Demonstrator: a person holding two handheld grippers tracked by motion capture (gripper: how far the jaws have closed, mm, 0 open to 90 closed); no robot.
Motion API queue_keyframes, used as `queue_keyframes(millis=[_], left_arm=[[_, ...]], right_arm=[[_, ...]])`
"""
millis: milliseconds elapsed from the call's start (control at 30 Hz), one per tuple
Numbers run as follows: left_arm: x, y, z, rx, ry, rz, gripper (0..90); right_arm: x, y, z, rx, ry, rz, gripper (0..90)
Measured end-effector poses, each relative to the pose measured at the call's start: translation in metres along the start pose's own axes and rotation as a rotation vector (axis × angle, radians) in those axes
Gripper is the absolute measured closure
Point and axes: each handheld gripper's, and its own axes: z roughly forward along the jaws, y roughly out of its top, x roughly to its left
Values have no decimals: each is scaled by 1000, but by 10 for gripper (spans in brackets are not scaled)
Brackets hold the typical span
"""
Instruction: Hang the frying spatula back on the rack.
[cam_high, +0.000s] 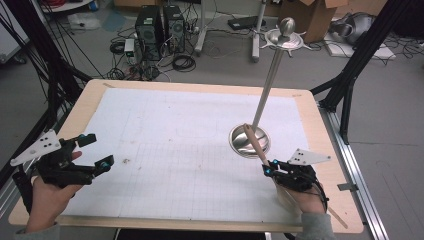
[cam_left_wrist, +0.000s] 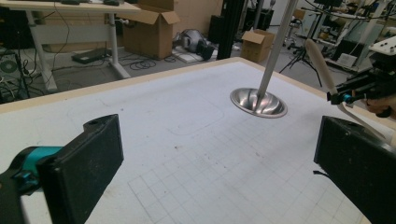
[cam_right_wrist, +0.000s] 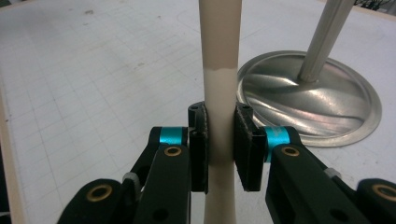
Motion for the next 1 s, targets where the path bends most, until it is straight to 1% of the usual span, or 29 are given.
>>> queue_keyframes(millis=[33, 133, 267, 367, 400, 533, 567, 633, 800, 867, 900, 967, 1000], left_arm=[[0, 0, 0, 0, 1, 0, 18], [0, -1, 1, 6, -2, 1, 18], [0, -1, 1, 5, -1, 2, 18], [0, -1, 1, 5, -1, 0, 18], [0, -1, 1, 5, -1, -1, 18], [1, -1, 0, 1, -1, -2, 18], [1, -1, 0, 1, -1, -3, 18], [1, -1, 0, -1, -2, -5, 18], [1, -1, 0, -1, -2, -4, 18], [1, -1, 0, 0, -3, -4, 18], [1, -1, 0, 1, -2, -5, 18], [1, -1, 0, 2, -2, -5, 18], [1, -2, 1, 1, -3, -6, 18]], right_arm=[[-1, 1, -5, -5, 1, 0, 780], [-3, 2, -9, -13, 0, 1, 780], [-6, 5, -17, -34, 12, 16, 780], [-7, 8, -21, -27, 6, 10, 780], [-7, 10, -23, -26, 3, 1, 781], [-8, 14, -27, -31, 7, -1, 780], [-8, 16, -29, -31, 6, 5, 780], [-9, 20, -32, -32, 5, -4, 780], [-14, 30, -42, -52, 1, -13, 781], [-15, 34, -47, -49, -7, -16, 780], [-18, 38, -50, -48, -10, -27, 781], [-18, 40, -52, -42, -10, -23, 781], [-20, 42, -54, -42, -14, -31, 781]])
